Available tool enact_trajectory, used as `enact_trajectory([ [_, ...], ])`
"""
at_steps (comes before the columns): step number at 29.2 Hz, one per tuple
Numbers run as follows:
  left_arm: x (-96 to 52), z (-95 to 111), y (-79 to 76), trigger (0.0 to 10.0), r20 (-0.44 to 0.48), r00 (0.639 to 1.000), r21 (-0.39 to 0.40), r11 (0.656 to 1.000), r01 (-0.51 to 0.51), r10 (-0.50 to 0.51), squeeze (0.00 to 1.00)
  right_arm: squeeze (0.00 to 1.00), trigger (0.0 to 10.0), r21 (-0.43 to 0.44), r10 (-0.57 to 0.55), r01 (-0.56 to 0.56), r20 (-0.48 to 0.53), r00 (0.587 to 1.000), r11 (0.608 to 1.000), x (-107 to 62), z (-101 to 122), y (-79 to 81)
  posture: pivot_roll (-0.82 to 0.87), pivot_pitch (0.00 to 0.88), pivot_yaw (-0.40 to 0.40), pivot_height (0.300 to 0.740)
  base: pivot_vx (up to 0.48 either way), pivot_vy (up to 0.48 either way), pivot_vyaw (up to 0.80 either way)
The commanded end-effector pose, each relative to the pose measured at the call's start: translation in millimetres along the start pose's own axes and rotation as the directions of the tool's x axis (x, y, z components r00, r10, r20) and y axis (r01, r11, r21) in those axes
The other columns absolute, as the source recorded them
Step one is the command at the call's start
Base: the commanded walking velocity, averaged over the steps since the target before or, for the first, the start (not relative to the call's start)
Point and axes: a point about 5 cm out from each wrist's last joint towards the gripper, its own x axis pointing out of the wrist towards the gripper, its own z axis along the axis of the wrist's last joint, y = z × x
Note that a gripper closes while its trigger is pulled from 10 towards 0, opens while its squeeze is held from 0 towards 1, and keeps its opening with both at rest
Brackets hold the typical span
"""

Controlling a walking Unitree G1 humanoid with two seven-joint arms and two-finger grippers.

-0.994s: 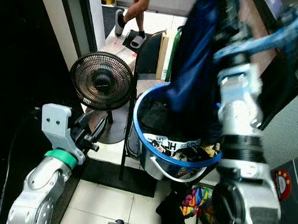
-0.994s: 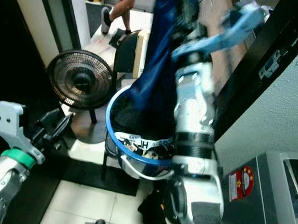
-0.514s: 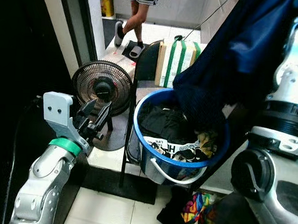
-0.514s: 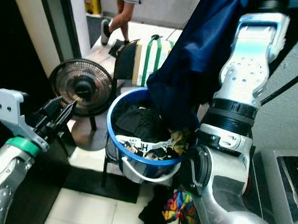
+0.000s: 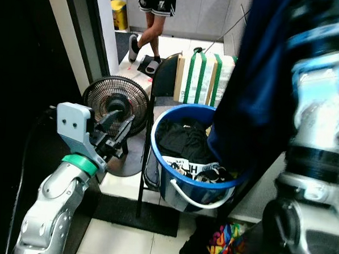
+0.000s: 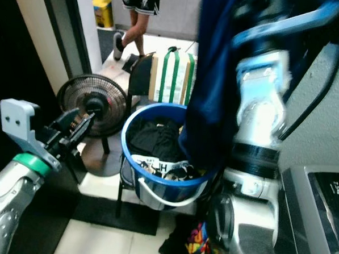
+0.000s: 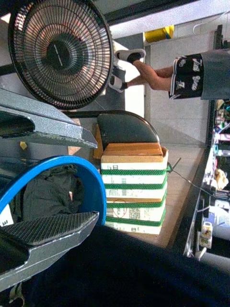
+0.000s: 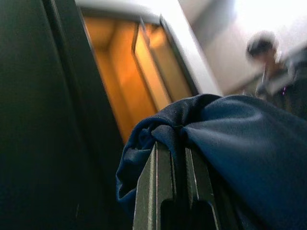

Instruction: Clothes washing

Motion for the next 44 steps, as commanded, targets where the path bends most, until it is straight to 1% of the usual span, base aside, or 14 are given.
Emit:
enact_trajectory([
  [1, -1.4, 3, 0.2, 10.0, -0.003, 1.000, 0.004, 1.000, 0.001, -0.001, 0.00, 0.00, 4.0, -0.103, -0.040, 0.034, -0.056, 0.998, 0.994, -2.0, -10, 4.5, 0.13, 0.000, 0.068, 0.740, 0.000, 0.000, 0.00],
  [2, -1.4, 3, 0.2, 10.0, -0.003, 1.000, 0.004, 1.000, 0.001, -0.001, 0.00, 0.00, 4.0, -0.103, -0.040, 0.034, -0.056, 0.998, 0.994, -2.0, -10, 4.5, 0.13, 0.000, 0.068, 0.740, 0.000, 0.000, 0.00],
  [3, -1.5, 4, 0.5, 10.0, 0.000, 1.000, 0.005, 1.000, -0.001, 0.001, 0.00, 0.00, 4.0, -0.148, -0.083, 0.071, -0.077, 0.994, 0.986, -4.7, -16, 2.0, 0.13, 0.000, 0.068, 0.740, 0.000, 0.000, 0.00],
  [4, -1.3, 6, 1.3, 10.0, 0.008, 1.000, 0.002, 1.000, -0.008, 0.008, 0.00, 0.00, 10.0, -0.171, -0.112, 0.096, -0.082, 0.990, 0.981, -6.9, -20, 0.6, 0.13, 0.000, 0.068, 0.740, 0.000, 0.000, 0.00],
  [8, -1.2, 8, 1.8, 10.0, 0.013, 1.000, 0.001, 1.000, -0.012, 0.012, 0.00, 0.00, 10.0, -0.181, -0.127, 0.110, -0.083, 0.988, 0.977, -8.2, -22, 0.0, 0.13, 0.000, 0.068, 0.740, 0.000, 0.000, 0.00],
  [9, 0.0, 13, 2.9, 10.0, 0.035, 0.999, -0.008, 1.000, -0.022, 0.022, 0.00, 0.00, 10.0, -0.180, -0.136, 0.121, -0.073, 0.988, 0.976, -8.6, -22, -0.6, 0.13, 0.000, 0.067, 0.740, 0.000, 0.000, 0.00],
  [11, 3.0, 24, 5.4, 10.0, 0.076, 0.997, -0.017, 0.999, -0.034, 0.035, 0.00, 0.00, 10.0, -0.179, -0.202, 0.192, -0.037, 0.979, 0.965, -7.6, -18, -9.3, 0.13, 0.000, 0.067, 0.740, 0.000, 0.000, -0.80],
  [13, 3.0, 24, 5.4, 10.0, 0.076, 0.997, -0.017, 0.999, -0.034, 0.035, 0.00, 0.00, 10.0, -0.179, -0.202, 0.192, -0.037, 0.979, 0.965, -7.6, -18, -9.3, 0.13, 0.000, 0.067, 0.740, 0.000, 0.000, -0.80],
  [14, 3.8, 28, 5.9, 10.0, 0.092, 0.995, -0.018, 0.999, -0.035, 0.036, 0.00, 0.00, 10.0, -0.177, -0.239, 0.232, -0.020, 0.971, 0.957, -7.9, -14, -14.8, 0.13, 0.000, 0.067, 0.740, 0.000, 0.000, -0.80],
  [26, 0.5, 28, 3.4, 10.0, 0.081, 0.996, -0.018, 0.999, -0.028, 0.029, 0.00, 0.00, 10.0, -0.180, -0.254, 0.245, -0.024, 0.967, 0.952, -12.9, -17, -14.8, 0.15, 0.003, 0.055, 0.740, 0.000, 0.000, -0.80],
  [36, -1.5, 27, 1.1, 10.0, 0.060, 0.998, -0.020, 1.000, -0.009, 0.010, 0.00, 0.00, 10.0, -0.142, -0.296, 0.291, -0.020, 0.955, 0.946, -24.9, -21, -27.8, 0.16, 0.008, 0.057, 0.740, 0.000, 0.000, -0.80],
  [41, -1.2, 29, 2.9, 10.0, 0.062, 0.998, -0.015, 1.000, -0.020, 0.021, 0.00, 0.00, 10.0, -0.208, -0.286, 0.276, -0.021, 0.958, 0.938, -15.4, -18, -24.9, 0.16, 0.008, 0.057, 0.740, 0.000, 0.000, -0.80],
  [42, -1.2, 30, 3.4, 10.0, 0.064, 0.998, -0.016, 1.000, -0.024, 0.025, 0.00, 0.00, 10.0, -0.250, -0.266, 0.252, -0.023, 0.964, 0.935, -6.5, -16, -20.6, 0.16, 0.007, 0.052, 0.740, 0.000, 0.000, -0.80],
  [44, -1.2, 30, 3.7, 10.0, 0.065, 0.998, -0.016, 1.000, -0.026, 0.027, 0.00, 0.00, 10.0, -0.264, -0.257, 0.242, -0.023, 0.966, 0.934, -2.7, -16, -18.7, 0.16, 0.007, 0.052, 0.740, 0.000, 0.000, -0.80],
])
